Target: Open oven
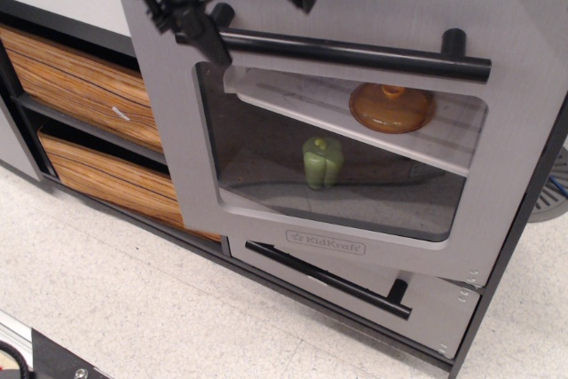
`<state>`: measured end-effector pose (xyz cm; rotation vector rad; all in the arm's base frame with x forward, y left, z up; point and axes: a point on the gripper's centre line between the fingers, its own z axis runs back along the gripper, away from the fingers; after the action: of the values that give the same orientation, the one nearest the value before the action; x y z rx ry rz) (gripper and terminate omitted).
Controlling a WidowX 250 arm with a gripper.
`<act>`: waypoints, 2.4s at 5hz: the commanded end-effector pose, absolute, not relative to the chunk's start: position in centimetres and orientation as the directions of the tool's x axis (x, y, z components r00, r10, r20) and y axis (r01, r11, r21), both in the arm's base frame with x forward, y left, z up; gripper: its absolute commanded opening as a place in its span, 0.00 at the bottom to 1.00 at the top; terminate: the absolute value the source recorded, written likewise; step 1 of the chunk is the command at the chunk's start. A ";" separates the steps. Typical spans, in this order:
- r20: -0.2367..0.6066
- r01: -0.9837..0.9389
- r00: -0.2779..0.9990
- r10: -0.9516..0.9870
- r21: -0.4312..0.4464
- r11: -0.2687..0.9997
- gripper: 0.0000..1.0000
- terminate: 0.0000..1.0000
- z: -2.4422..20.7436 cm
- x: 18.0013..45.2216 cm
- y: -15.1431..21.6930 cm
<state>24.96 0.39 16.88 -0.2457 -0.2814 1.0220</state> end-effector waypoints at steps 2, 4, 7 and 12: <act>0.161 -0.811 0.556 0.815 -0.111 0.575 1.00 0.00 10.6 20.1 5.2; 0.234 -0.904 0.401 0.886 -0.055 0.424 1.00 0.00 9.1 19.7 13.3; 0.286 -0.964 0.175 0.942 -0.144 0.223 1.00 0.00 11.7 23.5 18.5; 0.133 -0.800 0.570 0.811 -0.136 0.585 1.00 0.00 12.5 22.1 12.9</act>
<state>23.28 11.30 10.89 -0.0699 -0.1324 0.9258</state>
